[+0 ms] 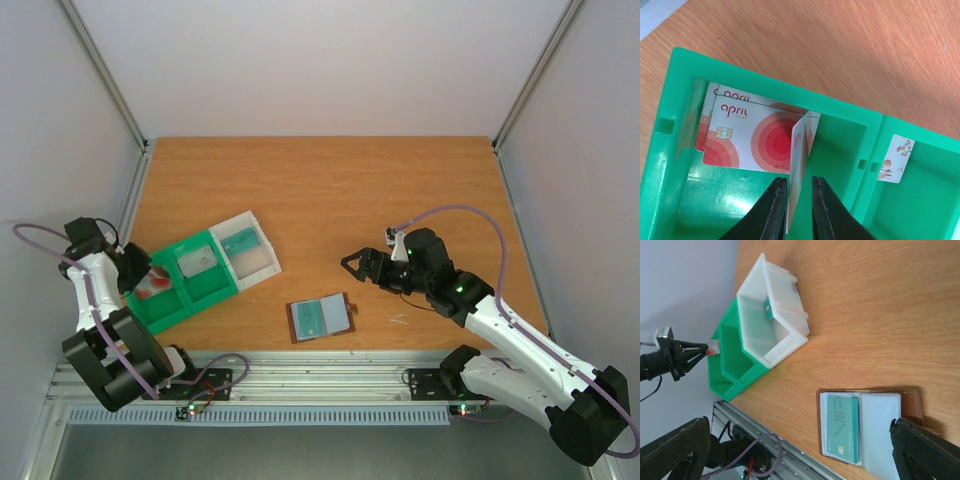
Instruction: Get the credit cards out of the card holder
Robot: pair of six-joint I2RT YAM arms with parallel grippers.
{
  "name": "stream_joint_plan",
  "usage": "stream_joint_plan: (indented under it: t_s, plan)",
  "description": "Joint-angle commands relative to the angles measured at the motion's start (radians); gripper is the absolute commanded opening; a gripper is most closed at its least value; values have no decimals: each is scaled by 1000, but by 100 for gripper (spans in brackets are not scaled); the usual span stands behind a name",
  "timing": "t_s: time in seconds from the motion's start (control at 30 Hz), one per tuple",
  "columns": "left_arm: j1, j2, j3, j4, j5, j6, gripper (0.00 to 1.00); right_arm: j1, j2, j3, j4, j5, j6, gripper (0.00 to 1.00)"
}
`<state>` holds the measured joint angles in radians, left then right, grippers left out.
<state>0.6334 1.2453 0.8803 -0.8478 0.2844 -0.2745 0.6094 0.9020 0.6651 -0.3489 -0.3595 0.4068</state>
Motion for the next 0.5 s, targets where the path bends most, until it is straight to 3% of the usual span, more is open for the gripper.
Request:
stream_joint_plan:
  t_s: [0.0, 0.47]
  plan:
    - [5, 23, 9, 40, -11, 18, 15, -7, -1, 25, 10, -7, 12, 99]
    - [4, 62, 39, 53, -33, 0, 19, -7, -17, 22, 7, 20, 15, 98]
